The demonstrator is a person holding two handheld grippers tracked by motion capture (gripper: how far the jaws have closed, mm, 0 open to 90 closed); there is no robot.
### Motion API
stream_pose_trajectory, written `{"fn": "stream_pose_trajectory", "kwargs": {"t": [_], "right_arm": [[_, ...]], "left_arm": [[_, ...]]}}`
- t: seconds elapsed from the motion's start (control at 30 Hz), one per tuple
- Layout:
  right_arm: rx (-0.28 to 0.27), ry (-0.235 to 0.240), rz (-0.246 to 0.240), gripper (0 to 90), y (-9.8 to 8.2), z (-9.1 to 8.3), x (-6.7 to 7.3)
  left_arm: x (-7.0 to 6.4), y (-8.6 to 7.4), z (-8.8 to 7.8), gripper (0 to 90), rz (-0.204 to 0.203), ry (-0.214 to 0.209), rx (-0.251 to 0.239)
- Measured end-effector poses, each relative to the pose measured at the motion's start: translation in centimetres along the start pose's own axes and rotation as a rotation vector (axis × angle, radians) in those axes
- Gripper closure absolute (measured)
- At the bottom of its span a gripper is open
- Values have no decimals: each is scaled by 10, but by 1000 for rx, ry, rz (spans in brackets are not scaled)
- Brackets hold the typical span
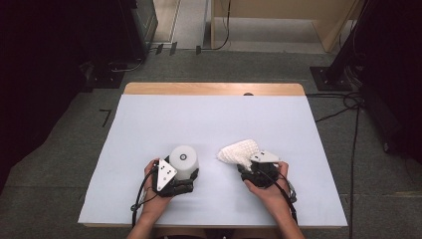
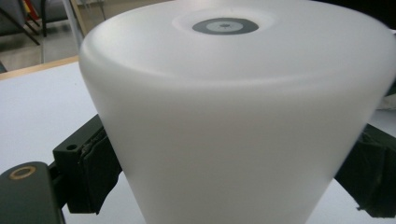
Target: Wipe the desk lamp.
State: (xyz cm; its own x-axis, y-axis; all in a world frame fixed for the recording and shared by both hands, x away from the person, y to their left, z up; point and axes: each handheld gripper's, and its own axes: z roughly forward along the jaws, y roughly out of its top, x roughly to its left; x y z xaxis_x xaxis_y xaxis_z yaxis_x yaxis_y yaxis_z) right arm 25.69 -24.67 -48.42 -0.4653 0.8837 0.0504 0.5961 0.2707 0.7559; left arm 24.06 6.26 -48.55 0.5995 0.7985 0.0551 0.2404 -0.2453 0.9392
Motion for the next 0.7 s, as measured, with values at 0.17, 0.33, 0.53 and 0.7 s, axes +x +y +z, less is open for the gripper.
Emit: {"fn": "stream_pose_trajectory", "kwargs": {"t": [0.17,0.33,0.53,0.7], "right_arm": [[2,75,8,283,10,-12,4],[-39,126,60,170,21,-24,3],[-94,112,152,135,25,-26,-5],[-110,39,207,129,23,-20,-7]], "left_arm": [[2,2,-5,34,-9,-11,-14],[6,5,-14,0,-30,-41,-48],[8,8,-19,0,-41,-53,-67],[7,10,-19,0,-44,-58,-75]]}}
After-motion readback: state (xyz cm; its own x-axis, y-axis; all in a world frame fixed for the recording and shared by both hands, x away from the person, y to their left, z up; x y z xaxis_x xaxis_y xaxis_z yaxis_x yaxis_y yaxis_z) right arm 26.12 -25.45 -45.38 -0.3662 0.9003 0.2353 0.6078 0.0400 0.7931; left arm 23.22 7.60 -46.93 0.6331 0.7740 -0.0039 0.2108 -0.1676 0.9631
